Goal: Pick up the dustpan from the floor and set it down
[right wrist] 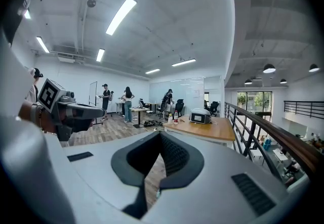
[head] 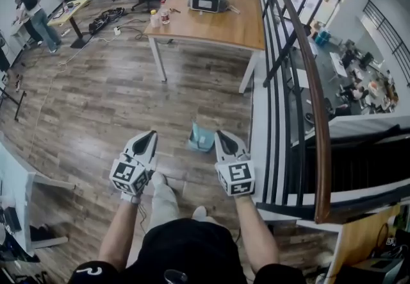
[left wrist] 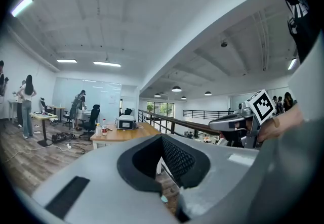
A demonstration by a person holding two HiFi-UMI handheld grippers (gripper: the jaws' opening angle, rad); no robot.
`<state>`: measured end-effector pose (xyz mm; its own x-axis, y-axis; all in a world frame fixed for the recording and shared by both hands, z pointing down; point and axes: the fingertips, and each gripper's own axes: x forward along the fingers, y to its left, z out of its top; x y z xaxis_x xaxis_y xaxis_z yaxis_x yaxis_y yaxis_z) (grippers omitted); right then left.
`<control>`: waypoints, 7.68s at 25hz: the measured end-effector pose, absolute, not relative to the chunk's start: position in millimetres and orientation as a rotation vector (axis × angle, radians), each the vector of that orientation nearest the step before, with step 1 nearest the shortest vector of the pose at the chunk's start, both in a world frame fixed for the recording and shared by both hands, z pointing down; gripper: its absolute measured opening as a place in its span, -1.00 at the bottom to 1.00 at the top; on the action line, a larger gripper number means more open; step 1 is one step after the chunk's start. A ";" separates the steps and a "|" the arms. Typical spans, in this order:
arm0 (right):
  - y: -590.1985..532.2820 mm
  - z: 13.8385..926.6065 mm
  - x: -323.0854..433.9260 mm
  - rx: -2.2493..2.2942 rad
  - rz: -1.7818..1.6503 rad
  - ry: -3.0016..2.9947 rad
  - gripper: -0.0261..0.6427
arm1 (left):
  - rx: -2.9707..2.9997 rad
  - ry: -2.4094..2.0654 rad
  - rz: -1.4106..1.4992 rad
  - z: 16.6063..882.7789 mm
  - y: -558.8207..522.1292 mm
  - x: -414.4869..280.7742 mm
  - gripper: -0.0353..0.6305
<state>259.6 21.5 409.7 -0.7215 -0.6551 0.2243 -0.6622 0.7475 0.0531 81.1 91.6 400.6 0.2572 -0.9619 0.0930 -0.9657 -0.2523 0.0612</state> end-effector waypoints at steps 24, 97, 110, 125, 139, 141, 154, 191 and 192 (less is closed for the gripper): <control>-115.7 460.4 97.1 1.339 0.110 -2.523 -0.94 | 2.605 -1.501 0.088 444.3 -96.2 -90.6 -0.90; -161.3 927.9 124.4 1.142 0.544 -1.956 -0.66 | 2.468 -1.280 0.220 751.5 -165.5 -24.9 -0.90; -154.3 926.1 141.3 1.205 0.522 -1.948 -0.66 | 2.471 -1.279 0.218 745.8 -157.8 -15.3 -0.90; -167.7 886.8 151.0 1.201 0.620 -1.925 -0.66 | 2.470 -1.290 0.203 709.9 -174.9 -24.1 -0.90; -202.6 679.1 140.6 1.298 0.529 -2.025 -0.66 | 2.543 -1.373 0.107 554.5 -177.7 -61.7 -0.90; -203.6 638.2 138.7 1.318 0.506 -2.052 -0.66 | 2.561 -1.382 0.089 526.2 -173.5 -65.5 -0.90; -186.7 437.2 139.8 1.441 0.272 -2.173 -0.66 | 2.554 -1.512 0.049 416.7 -139.4 -114.4 -0.90; -164.0 421.9 129.1 1.442 0.244 -2.210 -0.66 | 2.557 -1.522 0.073 414.0 -130.1 -129.2 -0.90; -164.7 422.6 129.4 1.443 0.240 -2.209 -0.66 | 2.561 -1.521 0.075 415.0 -131.2 -128.7 -0.90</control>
<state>129.4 -164.7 422.6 -0.3236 -0.8114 0.4867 -0.8971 0.4266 0.1148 -128.7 -131.2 415.0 0.4809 -0.8678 0.1254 -0.8759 -0.4690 0.1133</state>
